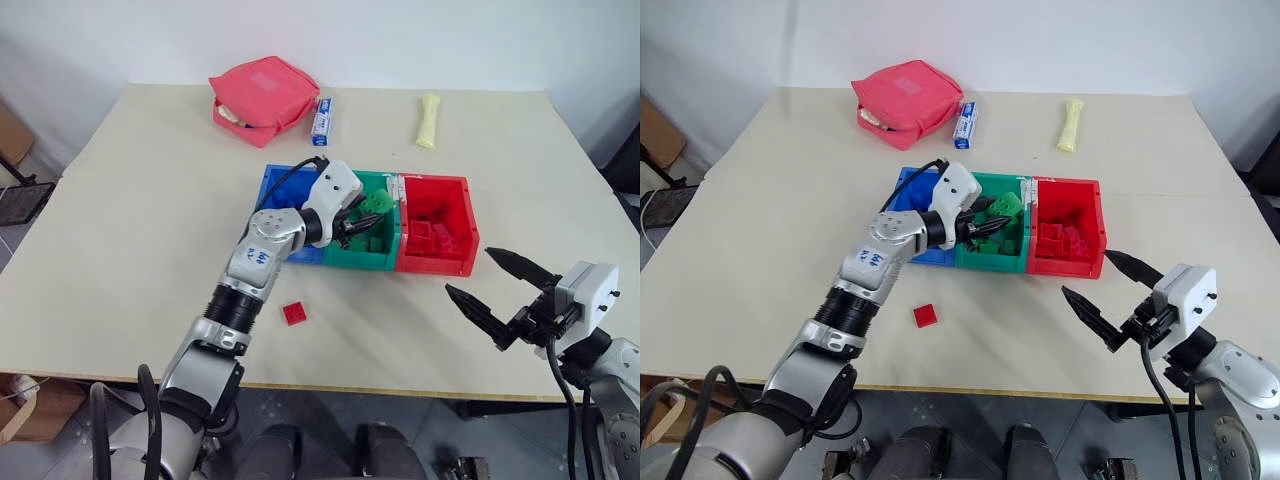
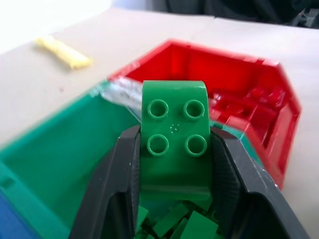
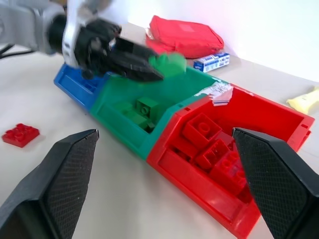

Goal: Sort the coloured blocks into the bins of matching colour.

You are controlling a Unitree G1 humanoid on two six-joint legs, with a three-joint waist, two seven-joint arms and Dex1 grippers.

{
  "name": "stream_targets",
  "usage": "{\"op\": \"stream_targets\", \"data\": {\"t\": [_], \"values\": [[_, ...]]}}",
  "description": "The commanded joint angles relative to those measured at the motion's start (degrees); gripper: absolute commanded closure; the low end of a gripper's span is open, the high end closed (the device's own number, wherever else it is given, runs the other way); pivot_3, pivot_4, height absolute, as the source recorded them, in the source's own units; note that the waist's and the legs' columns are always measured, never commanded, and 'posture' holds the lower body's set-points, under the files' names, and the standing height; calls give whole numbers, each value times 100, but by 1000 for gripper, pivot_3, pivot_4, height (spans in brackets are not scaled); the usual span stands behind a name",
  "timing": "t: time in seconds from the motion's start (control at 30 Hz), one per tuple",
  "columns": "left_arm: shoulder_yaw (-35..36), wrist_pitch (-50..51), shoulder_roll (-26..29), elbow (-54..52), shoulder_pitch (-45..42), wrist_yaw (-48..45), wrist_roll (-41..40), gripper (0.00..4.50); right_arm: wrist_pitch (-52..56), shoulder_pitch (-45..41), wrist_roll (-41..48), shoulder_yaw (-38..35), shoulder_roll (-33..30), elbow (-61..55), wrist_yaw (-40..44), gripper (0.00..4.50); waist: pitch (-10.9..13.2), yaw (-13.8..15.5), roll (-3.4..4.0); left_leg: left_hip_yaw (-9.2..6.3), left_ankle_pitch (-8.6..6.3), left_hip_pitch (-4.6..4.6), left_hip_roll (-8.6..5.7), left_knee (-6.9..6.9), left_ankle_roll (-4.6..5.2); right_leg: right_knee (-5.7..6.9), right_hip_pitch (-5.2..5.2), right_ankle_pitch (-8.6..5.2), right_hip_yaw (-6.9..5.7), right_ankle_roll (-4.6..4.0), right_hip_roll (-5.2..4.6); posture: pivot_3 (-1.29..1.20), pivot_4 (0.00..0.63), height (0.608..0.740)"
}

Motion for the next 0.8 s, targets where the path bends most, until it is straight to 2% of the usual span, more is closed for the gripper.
{"op": "stream_targets", "data": {"t": [0.03,0.17,0.23,0.3,0.4,0.5,0.63,0.8], "values": [[178,-290,47,-217,-195,-196,-144,1120,-136,43,-26,-180,-8,-105,-75,0,0,-4,0,0,0,0,0,-1,0,1,0,0,1,0,-1,0,150,740],[327,-432,290,-709,204,-639,-398,19,-239,69,-74,-180,-12,-5,21,0,-1,-26,2,1,1,2,2,-4,-2,2,-1,0,2,0,-1,0,150,740],[369,-567,506,-928,472,-846,-455,19,-313,51,-92,-148,-52,62,126,0,-2,-40,4,6,1,9,4,-9,-2,2,-1,0,5,0,-2,0,150,740],[453,-749,945,-1222,881,-1288,-571,19,-369,-30,-71,-78,-129,179,309,0,-2,-55,4,10,3,13,6,-14,-5,3,-1,0,5,0,-1,0,150,740],[880,-866,1664,-1634,1532,-1936,-1009,19,-347,-273,-14,110,-312,396,653,0,-3,-88,5,14,4,17,11,-17,-7,2,-2,0,6,-1,-1,0,150,740],[1177,-465,2265,-1923,2036,-2309,-1344,19,-217,-503,60,321,-488,551,954,0,-3,-97,5,10,4,15,12,-15,-7,0,-2,-1,11,-2,-5,0,150,740],[1904,-510,3109,-2127,2911,-2673,-1630,19,-29,-1113,30,952,-724,788,1428,0,-3,-72,6,1,1,14,11,-13,-3,-6,4,-1,12,-3,-12,0,150,740],[2399,-743,3643,-1924,3731,-3038,-1744,19,87,-1612,-74,1466,-787,982,1729,0,-3,-13,6,-5,1,12,9,-19,-2,-13,5,-2,5,-5,-18,0,150,740]]}}
